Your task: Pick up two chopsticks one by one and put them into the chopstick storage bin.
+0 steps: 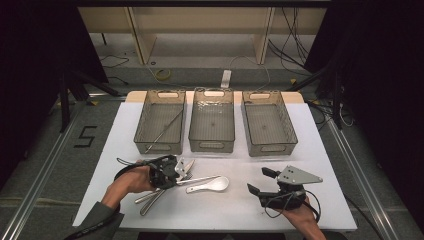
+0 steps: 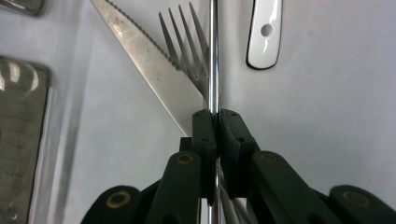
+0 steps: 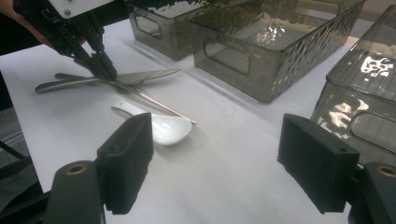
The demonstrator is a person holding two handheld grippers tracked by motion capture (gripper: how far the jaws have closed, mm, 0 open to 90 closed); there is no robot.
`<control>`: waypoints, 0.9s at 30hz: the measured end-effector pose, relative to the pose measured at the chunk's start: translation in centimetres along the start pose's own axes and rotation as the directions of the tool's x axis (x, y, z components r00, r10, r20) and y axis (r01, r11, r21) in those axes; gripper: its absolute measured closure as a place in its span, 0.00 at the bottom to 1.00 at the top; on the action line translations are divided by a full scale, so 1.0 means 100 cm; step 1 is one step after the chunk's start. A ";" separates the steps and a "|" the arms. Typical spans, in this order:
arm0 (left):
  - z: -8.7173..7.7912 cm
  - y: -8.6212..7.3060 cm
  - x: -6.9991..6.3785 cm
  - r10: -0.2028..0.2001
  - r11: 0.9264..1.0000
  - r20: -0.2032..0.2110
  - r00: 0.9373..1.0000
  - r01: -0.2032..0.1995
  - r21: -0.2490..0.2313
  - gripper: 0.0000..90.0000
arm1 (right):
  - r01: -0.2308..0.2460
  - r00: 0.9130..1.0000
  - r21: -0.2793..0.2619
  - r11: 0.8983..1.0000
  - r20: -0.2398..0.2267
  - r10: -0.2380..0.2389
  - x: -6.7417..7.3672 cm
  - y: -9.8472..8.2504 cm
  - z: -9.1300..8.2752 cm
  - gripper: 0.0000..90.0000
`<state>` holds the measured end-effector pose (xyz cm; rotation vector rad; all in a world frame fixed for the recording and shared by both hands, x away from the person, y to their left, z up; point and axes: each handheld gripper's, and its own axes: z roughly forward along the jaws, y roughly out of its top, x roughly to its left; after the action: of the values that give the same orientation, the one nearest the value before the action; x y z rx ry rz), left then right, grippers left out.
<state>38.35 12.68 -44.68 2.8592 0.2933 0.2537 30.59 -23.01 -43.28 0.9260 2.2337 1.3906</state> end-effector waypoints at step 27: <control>-0.049 -0.005 0.017 -0.193 0.957 -0.083 0.978 0.169 -0.235 0.94 | -0.002 1.000 -0.003 1.000 -0.002 0.002 0.000 0.000 -0.001 0.30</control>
<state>38.94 14.63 -39.89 2.5784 0.5100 0.3762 30.56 -23.07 -43.26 0.9267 2.2319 1.3960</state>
